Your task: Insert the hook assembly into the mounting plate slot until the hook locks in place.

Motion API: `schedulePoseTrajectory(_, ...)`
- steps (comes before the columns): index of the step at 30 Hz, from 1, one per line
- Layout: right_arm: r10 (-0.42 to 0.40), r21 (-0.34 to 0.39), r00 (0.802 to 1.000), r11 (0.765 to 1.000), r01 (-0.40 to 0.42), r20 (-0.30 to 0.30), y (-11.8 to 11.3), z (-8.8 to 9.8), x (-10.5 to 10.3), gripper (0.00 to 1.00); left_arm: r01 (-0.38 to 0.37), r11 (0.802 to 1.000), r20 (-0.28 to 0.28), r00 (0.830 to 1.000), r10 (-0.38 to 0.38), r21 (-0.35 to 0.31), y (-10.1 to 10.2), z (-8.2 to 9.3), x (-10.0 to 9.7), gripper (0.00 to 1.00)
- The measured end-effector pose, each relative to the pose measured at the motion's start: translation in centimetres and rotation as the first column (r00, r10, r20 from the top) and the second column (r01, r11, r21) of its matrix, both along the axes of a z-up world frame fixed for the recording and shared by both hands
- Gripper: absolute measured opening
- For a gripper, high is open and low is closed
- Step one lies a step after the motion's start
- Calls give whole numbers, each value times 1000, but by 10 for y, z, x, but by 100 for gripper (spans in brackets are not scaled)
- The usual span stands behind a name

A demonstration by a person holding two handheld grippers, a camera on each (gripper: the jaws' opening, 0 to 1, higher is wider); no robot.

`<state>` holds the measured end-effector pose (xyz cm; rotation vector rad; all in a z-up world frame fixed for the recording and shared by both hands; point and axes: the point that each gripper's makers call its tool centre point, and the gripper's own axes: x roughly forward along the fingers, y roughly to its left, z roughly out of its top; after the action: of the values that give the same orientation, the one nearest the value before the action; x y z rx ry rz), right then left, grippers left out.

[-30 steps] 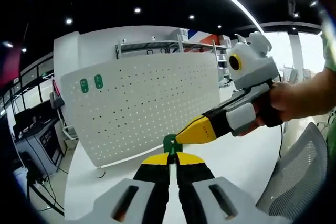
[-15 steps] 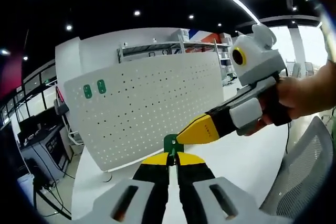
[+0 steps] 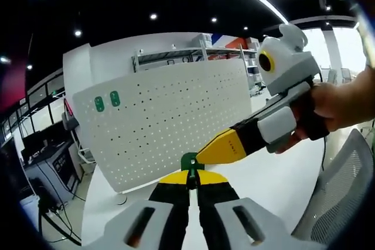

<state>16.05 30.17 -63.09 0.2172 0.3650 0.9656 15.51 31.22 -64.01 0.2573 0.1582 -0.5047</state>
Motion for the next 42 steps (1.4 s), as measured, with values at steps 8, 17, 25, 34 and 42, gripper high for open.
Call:
schedulePoseTrajectory(8, 2, -30, 1000, 1000, -2, -5, -1, -3, 1, 0, 0, 1000, -13, 1000, -1, -6, -1, -3, 2, 3)
schedulePoseTrajectory(17, 21, -109, 999, 994, -17, 36, 4, -4, 1, 0, -8, 1000, -33, 999, 7, -15, 0, -6, 2, 3)
schedulePoseTrajectory(25, 37, -129, 998, 991, -31, 43, 5, -6, 1, 1, -22, 999, -49, 999, 20, -32, 2, -9, 3, 2)
schedulePoseTrajectory(34, 46, -148, 995, 989, -32, 91, 6, -5, 0, 1, -30, 998, -66, 997, 26, -58, 2, -11, 4, 2)
schedulePoseTrajectory(42, 37, -137, 996, 990, -26, 78, 4, -5, 2, 1, -29, 998, -69, 997, 25, -59, 2, -9, 4, 2)
